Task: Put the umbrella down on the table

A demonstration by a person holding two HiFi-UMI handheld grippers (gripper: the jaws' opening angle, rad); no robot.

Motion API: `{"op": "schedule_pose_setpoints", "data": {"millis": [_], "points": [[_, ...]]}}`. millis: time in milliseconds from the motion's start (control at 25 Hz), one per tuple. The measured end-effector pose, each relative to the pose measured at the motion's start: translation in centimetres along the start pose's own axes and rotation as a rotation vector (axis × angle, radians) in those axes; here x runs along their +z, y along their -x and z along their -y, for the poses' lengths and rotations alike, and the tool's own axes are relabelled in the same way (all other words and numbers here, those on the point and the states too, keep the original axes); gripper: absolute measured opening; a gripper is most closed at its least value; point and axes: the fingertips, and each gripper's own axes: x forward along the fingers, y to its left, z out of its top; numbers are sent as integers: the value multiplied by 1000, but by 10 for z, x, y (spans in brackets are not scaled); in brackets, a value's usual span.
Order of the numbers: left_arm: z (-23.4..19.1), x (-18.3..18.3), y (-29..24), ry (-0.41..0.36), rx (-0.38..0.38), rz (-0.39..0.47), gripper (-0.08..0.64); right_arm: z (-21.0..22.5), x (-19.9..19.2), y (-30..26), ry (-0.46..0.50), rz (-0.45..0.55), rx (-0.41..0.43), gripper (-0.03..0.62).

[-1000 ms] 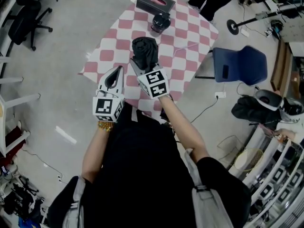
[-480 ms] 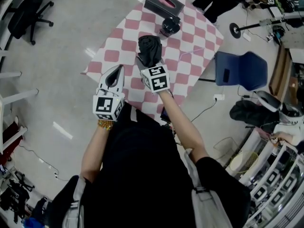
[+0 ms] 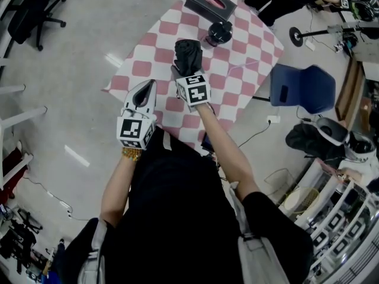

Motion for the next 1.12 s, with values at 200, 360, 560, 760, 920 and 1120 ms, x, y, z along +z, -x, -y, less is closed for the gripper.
{"op": "schedule_pose_setpoints", "data": {"millis": [200,360,560,760,920,1120], "points": [[-10,-6,-7,11,2,-22,14,13,-8,-27,-8,-43,-11,173],[-18,-6,-10,16,6,-28,14,19,-9,-42,-20,-58,-18,174],[-23,-10,-16,16,8,-36,14,27,-14,-62,-17,-82,-26,176],[-27,-13,-17,24,9,-42,14,30,-21,-78,-15,-113,-32,178],[-32,-17,-19,31,15,-51,14,34,-25,-89,-16,-134,-40,179],[-39,-21,-17,33,27,-64,14,37,-26,-99,-22,-150,-49,183]]}}
